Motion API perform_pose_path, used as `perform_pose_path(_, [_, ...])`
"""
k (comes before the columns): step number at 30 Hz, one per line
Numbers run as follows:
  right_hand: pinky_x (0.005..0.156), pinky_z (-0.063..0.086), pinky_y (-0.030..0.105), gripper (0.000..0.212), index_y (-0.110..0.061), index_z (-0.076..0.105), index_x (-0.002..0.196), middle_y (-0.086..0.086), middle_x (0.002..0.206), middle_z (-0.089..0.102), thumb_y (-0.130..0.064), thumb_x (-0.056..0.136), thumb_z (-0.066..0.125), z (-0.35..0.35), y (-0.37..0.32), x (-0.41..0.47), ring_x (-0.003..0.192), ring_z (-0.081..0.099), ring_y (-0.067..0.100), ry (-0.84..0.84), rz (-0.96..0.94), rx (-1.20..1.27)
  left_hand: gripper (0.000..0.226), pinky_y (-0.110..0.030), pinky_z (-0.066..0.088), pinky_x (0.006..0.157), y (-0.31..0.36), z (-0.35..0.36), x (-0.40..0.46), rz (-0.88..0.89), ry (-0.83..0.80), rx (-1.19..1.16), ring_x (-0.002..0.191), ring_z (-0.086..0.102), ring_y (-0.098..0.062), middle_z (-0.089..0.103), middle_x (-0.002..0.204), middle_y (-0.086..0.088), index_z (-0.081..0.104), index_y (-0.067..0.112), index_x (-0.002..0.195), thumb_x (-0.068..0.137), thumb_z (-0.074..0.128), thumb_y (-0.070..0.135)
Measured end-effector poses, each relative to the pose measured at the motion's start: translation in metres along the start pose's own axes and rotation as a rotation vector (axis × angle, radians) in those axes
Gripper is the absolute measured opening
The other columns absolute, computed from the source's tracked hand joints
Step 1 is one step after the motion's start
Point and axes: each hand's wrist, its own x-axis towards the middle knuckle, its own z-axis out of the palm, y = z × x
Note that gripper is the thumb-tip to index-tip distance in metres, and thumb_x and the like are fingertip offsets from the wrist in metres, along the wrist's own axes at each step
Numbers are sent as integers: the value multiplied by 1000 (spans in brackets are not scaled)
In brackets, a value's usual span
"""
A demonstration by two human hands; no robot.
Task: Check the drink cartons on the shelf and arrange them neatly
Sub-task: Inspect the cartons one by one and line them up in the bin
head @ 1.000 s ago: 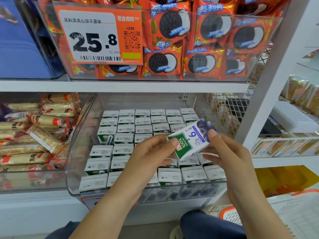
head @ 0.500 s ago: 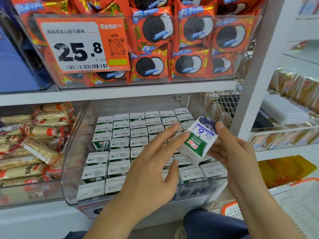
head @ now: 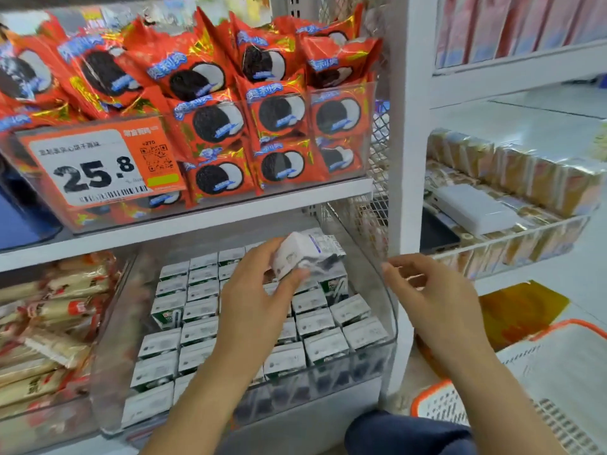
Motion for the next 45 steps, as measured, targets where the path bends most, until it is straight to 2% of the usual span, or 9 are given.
perform_pose_path(3, [66,50,30,23,-29,64,88,-9,82,67,-50,87,56,9,7,2,77,62,14,-202,-9,-129,33,-16,48,79,-1,13,17,-35,-130,60,91,59,3,61,98,28,57,46,111,84,71,32])
perform_pose_path(6, [67,49,29,19,-24,67,87,-4,83,69,-39,89,58,11,11,5,74,61,17,-211,-26,-83,39,-27,50,84,-7,27,22,-50,-227,138,94,61,-8,65,108,11,61,29,122,85,71,33])
perform_pose_path(11, [64,44,24,18,-23,70,92,-6,85,69,-37,89,59,11,14,9,77,63,15,-234,-51,-34,38,-29,54,79,-13,44,24,-66,-346,187,90,63,-7,62,97,24,51,42,112,83,73,33])
perform_pose_path(15, [70,47,25,27,-22,69,108,-6,92,69,-40,89,60,10,16,9,81,61,14,-236,-55,-18,40,-19,47,70,-20,59,29,-54,-403,315,88,62,-9,68,106,9,59,34,115,79,76,38])
perform_pose_path(23, [68,49,24,26,-25,67,107,-8,89,68,-43,90,59,10,18,9,76,60,11,-248,-60,-3,39,-25,45,87,-26,63,32,16,-545,503,111,54,-11,59,120,9,62,30,123,85,68,41])
perform_pose_path(27, [68,50,25,25,-24,67,103,-5,90,70,-43,90,58,11,18,9,77,61,12,-251,-70,-11,28,-23,46,82,-14,53,33,8,-573,449,101,58,-6,64,106,14,66,31,111,86,66,44])
perform_pose_path(30, [70,48,25,28,-22,67,108,-2,95,70,-42,90,58,11,17,9,82,62,15,-253,-62,-20,35,-24,48,79,-1,47,33,-4,-738,511,95,58,-4,63,99,19,65,34,108,79,70,52])
perform_pose_path(38, [75,53,29,27,-23,66,109,-1,98,70,-42,91,57,13,17,8,85,63,16,-260,-53,-49,36,-30,26,63,15,59,28,225,-749,874,89,60,-21,66,97,3,59,25,111,81,64,45])
perform_pose_path(45, [64,51,23,22,-28,65,100,-6,87,69,-44,91,54,12,18,6,74,61,9,-248,-80,-81,32,-27,51,76,4,46,25,-17,-639,457,90,60,-1,63,99,23,53,42,102,76,70,51])
